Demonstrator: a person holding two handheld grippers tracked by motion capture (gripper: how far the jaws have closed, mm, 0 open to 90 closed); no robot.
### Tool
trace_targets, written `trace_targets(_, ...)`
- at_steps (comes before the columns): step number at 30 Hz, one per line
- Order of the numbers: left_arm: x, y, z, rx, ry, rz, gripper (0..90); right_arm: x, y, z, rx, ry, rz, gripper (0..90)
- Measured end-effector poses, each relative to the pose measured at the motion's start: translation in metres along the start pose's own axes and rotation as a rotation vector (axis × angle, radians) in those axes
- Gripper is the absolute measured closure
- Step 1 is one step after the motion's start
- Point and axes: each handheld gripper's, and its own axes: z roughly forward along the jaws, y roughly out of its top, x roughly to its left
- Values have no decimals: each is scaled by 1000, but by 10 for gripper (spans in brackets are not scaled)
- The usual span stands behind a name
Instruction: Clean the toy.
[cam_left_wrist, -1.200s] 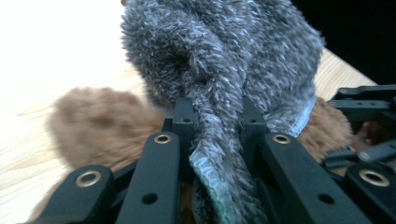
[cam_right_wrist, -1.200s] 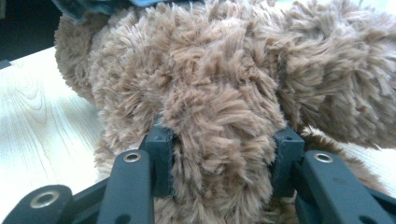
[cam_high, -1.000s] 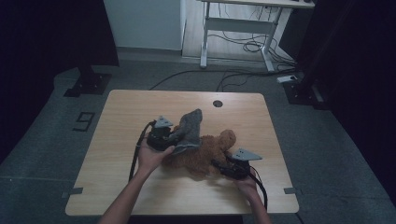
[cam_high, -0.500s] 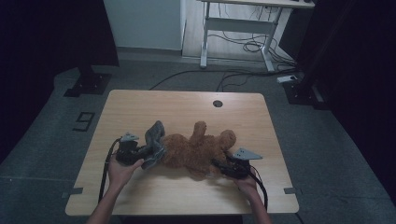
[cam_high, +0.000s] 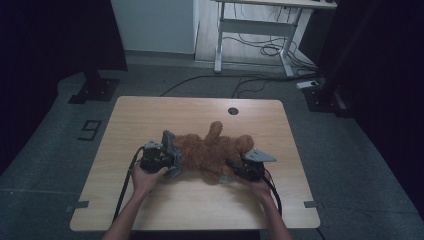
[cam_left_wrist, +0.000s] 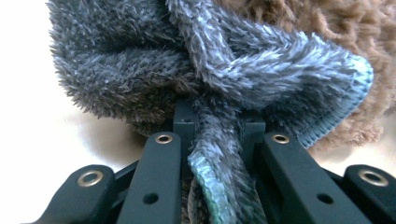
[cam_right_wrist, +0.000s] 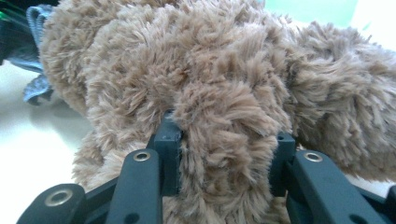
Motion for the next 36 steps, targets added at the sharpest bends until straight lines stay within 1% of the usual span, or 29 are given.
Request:
trace_targets(2,5,6,3,-1,-2,-10,753,-6,5,6,5,-6,-3,597)
trace_targets(4,7,9,0,-5,7,-2,752,-10,8,8,18,-1,-15,596)
trace_targets(5,8,12,-4,-14,6,0,751,-10,9,8,20,3,-19,597)
trace_targets(7,9,21,-16,-48,1,3,749,-11,7,6,20,16,-34,597)
trace_targets(9,6,32,-25,-82,-4,11,749,-10,4,4,10,25,-39,597)
trace_targets(11,-2,50,-34,-119,-13,36,748,-7,0,2,-4,24,-40,596)
trace_targets(12,-8,60,-38,-135,-20,52,746,-6,-1,2,-8,25,-45,595)
trace_targets(13,-17,72,-40,-150,-24,77,745,-4,-2,1,-8,24,-53,595)
trace_targets(15,-30,90,-38,-158,-26,112,745,-1,-2,0,-3,17,-72,594)
trace_targets(16,-35,95,-35,-153,-25,116,745,0,-2,-1,-1,17,-79,594)
trace_targets(17,-40,102,-27,-139,-25,123,745,0,-3,-1,0,16,-84,593)
trace_targets(19,-44,107,-14,-99,-22,123,743,1,-3,-2,-1,16,-90,593)
trace_targets(21,-43,106,5,-43,-14,109,742,2,-4,-3,-1,19,-95,590)
trace_targets(23,-41,100,18,-8,-18,96,741,3,-6,-4,-6,22,-102,588)
trace_targets(25,-37,92,22,-14,-35,73,743,4,-9,-5,-10,25,-96,585)
trace_targets(26,-37,90,22,-18,-42,67,744,4,-10,-6,-13,30,-91,582)
trace_targets(27,-37,88,21,-19,-46,72,746,5,-11,-6,-14,32,-85,580)
trace_targets(30,-41,80,14,-7,-42,110,749,6,-12,-8,-5,41,-84,562)
trace_targets(31,-43,76,12,-9,-43,114,749,7,-11,-9,1,45,-83,551)
trace_targets(32,-43,73,9,-10,-45,121,750,8,-11,-11,6,50,-81,532)
trace_targets(35,-45,59,2,-32,-52,127,751,11,-12,-16,19,60,-67,469)
trace_targets(36,-46,55,0,-36,-54,131,752,12,-12,-19,20,65,-55,448)
